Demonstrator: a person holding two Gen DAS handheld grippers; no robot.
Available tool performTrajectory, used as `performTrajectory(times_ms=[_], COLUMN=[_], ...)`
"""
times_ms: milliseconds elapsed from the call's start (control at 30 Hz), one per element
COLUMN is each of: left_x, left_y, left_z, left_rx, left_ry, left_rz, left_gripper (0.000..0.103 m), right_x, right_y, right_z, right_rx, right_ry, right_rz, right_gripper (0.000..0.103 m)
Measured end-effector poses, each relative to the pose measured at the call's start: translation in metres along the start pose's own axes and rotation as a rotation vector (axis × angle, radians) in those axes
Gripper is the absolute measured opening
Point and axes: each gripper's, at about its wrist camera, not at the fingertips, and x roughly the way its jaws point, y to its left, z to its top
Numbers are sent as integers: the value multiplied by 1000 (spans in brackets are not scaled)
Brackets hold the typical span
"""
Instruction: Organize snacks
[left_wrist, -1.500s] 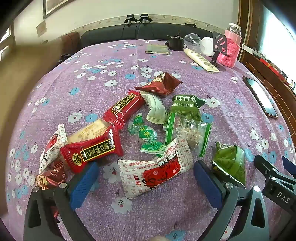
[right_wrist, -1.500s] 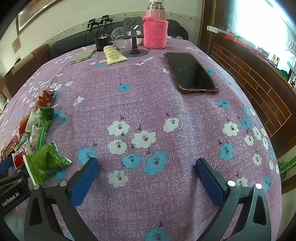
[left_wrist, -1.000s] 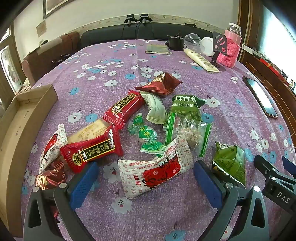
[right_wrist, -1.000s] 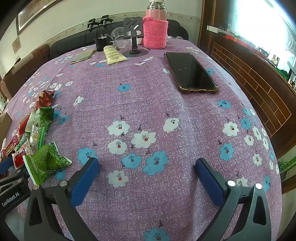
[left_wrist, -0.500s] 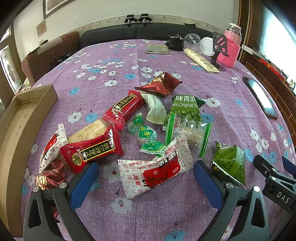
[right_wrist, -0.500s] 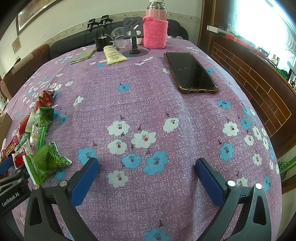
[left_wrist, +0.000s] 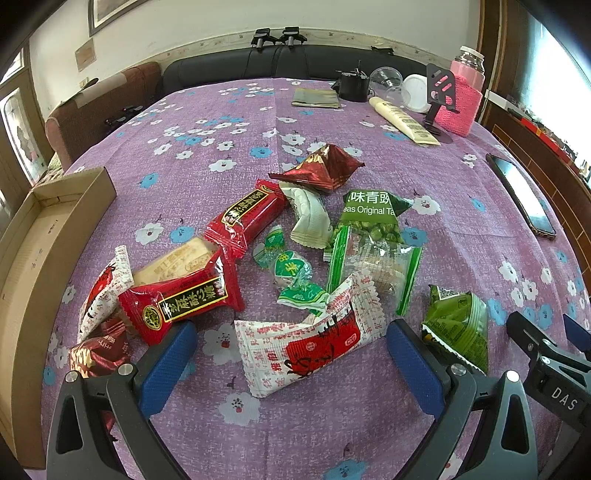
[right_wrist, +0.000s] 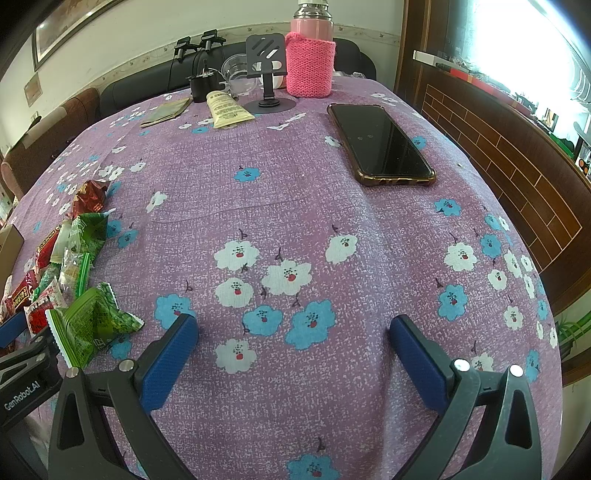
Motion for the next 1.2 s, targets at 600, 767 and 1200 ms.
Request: performTrajectory(times_ms=[600,767,1200], left_x=[-48,-126,-144], left_y=[2,36,145], left_z=[-16,-20,-22], left_rx=[125,137,-49], left_ry=[54,-220,-304], left_rz=[-265,-281,-222], left_gripper=[80,78,85], right_x=[-4,-9,-71], right_y=[2,1,28], right_z=[-1,-7,-7], right_rx=[1,-16,-34], right_ry=[107,73,-87], right_rz=[-1,8,226], right_gripper=[103,103,89])
